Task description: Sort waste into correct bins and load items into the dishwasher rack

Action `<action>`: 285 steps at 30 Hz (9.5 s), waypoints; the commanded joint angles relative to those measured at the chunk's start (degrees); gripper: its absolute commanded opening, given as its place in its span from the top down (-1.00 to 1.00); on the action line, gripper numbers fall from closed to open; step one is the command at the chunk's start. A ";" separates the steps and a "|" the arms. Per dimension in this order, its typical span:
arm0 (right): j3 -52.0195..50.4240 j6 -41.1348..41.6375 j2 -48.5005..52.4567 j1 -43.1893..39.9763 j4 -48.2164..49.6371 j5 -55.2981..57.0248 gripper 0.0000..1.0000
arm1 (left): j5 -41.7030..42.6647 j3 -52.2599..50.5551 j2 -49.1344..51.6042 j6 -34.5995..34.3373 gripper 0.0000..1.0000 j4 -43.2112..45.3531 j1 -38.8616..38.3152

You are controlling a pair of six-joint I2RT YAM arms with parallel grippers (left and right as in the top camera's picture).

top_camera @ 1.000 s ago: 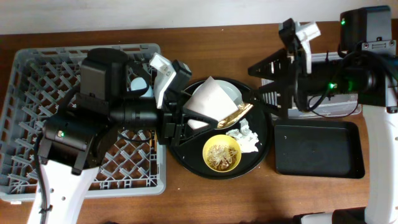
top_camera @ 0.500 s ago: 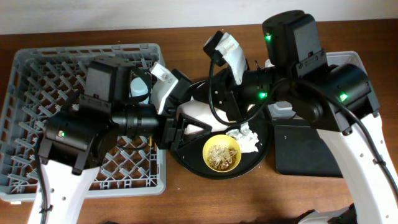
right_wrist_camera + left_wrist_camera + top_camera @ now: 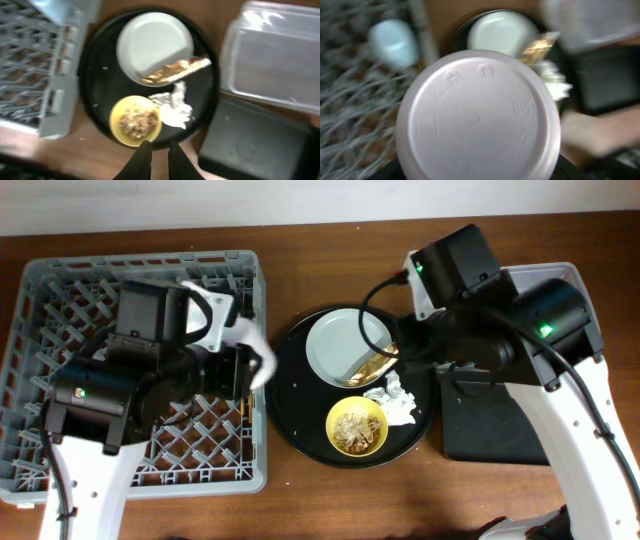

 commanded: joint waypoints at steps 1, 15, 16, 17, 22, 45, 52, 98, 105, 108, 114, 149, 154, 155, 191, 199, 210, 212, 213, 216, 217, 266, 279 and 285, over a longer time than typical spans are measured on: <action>0.13 2.47 0.11 0.26 -0.72 5.70 0.68 | -15.69 -6.91 1.70 -6.08 0.64 1.46 0.13; 0.11 2.45 0.11 0.26 -3.41 7.39 0.67 | -16.72 -14.25 22.69 -8.39 0.66 14.47 6.93; 0.11 2.45 0.11 0.26 -3.41 7.39 0.67 | -15.39 -14.25 22.56 -8.39 0.66 14.45 7.43; 0.11 2.45 0.11 0.28 -3.41 7.37 0.67 | -15.41 -14.25 22.36 -8.39 0.66 14.45 7.50; 0.11 2.45 0.11 0.28 -3.48 7.34 0.55 | -15.39 -14.25 19.26 -8.39 -0.47 14.45 7.52; -31.93 1.07 1.40 2.36 15.28 -10.03 0.00 | -11.78 -17.77 -16.31 -8.57 -0.99 3.58 7.52; -55.19 9.35 3.04 20.79 49.57 -2.45 0.00 | -11.72 -17.77 -16.15 -8.61 -0.99 0.59 7.52; -62.77 20.46 6.62 24.74 54.82 5.84 0.47 | -11.72 -17.77 -16.15 -8.59 -0.99 0.59 7.52; -56.06 20.44 6.38 24.74 48.81 1.73 0.92 | -11.72 -17.77 -16.15 -8.61 -0.99 0.59 7.52; -48.59 20.44 6.38 24.70 41.13 1.73 0.92 | -11.72 -17.77 -16.15 -8.61 -0.99 0.59 7.52; -36.35 17.18 0.61 16.09 26.69 2.93 0.92 | -11.72 -17.77 -16.15 -8.61 -0.99 0.59 7.52; -70.64 8.52 -17.44 -69.35 56.46 -79.25 0.92 | -11.72 -17.77 -16.15 -8.59 -0.99 0.57 7.52; -42.51 11.56 -20.68 -15.17 35.01 -21.05 0.92 | -11.72 -17.77 -16.13 -8.59 -0.99 0.57 7.52; -42.86 14.29 -18.82 -4.92 35.04 -13.31 0.92 | -11.72 -17.77 -16.15 -8.61 -0.99 0.57 7.52; -30.01 -0.63 5.99 -23.78 38.62 18.14 0.54 | -11.72 -17.77 -16.15 -8.59 -0.99 0.39 7.52; -20.85 -0.63 7.78 -37.79 30.95 -16.31 -0.97 | -11.72 -17.77 -16.15 -8.59 -0.99 0.39 7.52; -27.80 44.19 6.84 -3.41 22.12 6.97 -0.22 | -11.72 -17.77 -16.15 -8.59 -0.99 0.39 7.52; -33.62 50.10 6.86 -0.74 27.28 11.89 -0.13 | -11.72 -17.77 -16.13 -8.59 -0.99 0.39 7.52; -38.84 52.04 6.86 -0.90 32.52 11.65 -0.07 | -11.72 -17.77 -16.15 -8.59 -0.99 0.39 7.52; -53.05 51.98 6.86 -0.90 52.22 13.16 -0.06 | -11.72 -17.77 -16.13 -8.59 -0.99 0.42 7.52; -55.52 51.98 6.86 -0.90 56.26 13.18 -0.06 | -11.72 -17.77 -16.15 -8.59 -0.99 0.39 7.52; -50.23 24.41 -64.26 -38.32 30.01 12.00 -0.97 | -20.61 -17.77 -16.15 -7.98 -0.99 1.88 7.52; -50.23 24.41 -64.26 -38.32 20.37 12.00 -0.97 | -0.04 -36.52 -6.29 -16.63 0.11 24.72 -19.34; -50.23 24.41 -64.26 -38.32 20.37 12.00 -0.97 | -14.80 -36.52 13.70 -18.29 0.32 38.16 -35.30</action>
